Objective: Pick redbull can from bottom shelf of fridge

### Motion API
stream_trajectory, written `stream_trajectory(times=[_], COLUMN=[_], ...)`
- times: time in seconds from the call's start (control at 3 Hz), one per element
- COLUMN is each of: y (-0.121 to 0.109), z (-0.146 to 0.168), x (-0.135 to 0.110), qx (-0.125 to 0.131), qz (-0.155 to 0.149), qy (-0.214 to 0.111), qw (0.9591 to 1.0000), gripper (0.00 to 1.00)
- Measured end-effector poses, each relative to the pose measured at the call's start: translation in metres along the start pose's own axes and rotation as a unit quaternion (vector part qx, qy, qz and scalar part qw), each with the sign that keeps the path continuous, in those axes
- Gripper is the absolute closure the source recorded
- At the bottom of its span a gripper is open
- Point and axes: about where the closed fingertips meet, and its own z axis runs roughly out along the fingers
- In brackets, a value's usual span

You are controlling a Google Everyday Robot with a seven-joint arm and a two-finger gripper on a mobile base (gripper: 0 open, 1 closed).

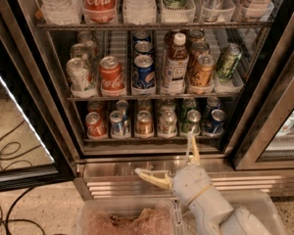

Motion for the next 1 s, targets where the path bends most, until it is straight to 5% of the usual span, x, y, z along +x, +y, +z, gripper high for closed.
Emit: stream_trajectory(times=[0.33, 0.67, 1.0], y=[0.018, 0.039, 0.039], z=[-0.002, -0.004, -0.004], x=[0.025, 0.058, 0.059], qx=[0.0, 0.005, 0.005], qz=[-0.01, 0.017, 0.018], qy=[-0.004, -0.009, -0.009], qw=[0.9999, 0.9998, 0.9998], gripper=[0.0, 0.0, 0.0])
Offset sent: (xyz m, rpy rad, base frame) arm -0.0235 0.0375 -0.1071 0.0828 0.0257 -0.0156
